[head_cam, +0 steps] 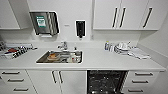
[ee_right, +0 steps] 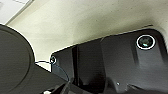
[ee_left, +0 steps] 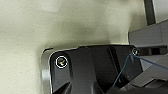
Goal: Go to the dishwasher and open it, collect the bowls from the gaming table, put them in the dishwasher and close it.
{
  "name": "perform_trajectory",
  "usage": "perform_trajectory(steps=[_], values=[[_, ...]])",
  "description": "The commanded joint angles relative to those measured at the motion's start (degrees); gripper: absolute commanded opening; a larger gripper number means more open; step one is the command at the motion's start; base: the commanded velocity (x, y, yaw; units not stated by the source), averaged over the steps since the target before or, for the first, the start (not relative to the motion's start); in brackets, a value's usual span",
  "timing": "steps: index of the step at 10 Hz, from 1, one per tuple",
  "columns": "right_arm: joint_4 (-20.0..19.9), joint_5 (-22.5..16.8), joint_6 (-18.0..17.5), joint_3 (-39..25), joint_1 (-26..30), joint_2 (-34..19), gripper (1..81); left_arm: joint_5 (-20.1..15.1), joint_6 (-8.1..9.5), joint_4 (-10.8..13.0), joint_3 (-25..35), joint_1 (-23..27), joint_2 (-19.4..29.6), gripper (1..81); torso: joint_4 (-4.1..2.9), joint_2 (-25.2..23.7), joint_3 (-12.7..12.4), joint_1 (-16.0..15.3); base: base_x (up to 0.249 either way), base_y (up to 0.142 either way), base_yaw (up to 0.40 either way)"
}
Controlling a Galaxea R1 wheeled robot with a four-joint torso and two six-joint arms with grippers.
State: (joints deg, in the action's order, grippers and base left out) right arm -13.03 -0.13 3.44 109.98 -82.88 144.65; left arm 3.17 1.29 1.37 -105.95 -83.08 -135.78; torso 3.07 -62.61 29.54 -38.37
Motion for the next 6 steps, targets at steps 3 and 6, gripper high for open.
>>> perform_trajectory(steps=[3, 6], values=[[1.69, -2.59, 0.69, 5.23, -1.02, 3.21, 81.1, -3.17, -0.15, -0.75, -5.76, 0.06, -4.07, 81.1, 0.00, 9.49, 0.00, 6.12, 0.000, 0.000, 0.000], [2.22, -2.59, 0.61, 10.39, -1.02, 6.01, 81.1, -3.17, -0.15, -0.67, -10.13, -0.82, -7.56, 81.1, 0.00, 15.48, -4.08, 9.98, 0.000, 0.000, 0.000]])
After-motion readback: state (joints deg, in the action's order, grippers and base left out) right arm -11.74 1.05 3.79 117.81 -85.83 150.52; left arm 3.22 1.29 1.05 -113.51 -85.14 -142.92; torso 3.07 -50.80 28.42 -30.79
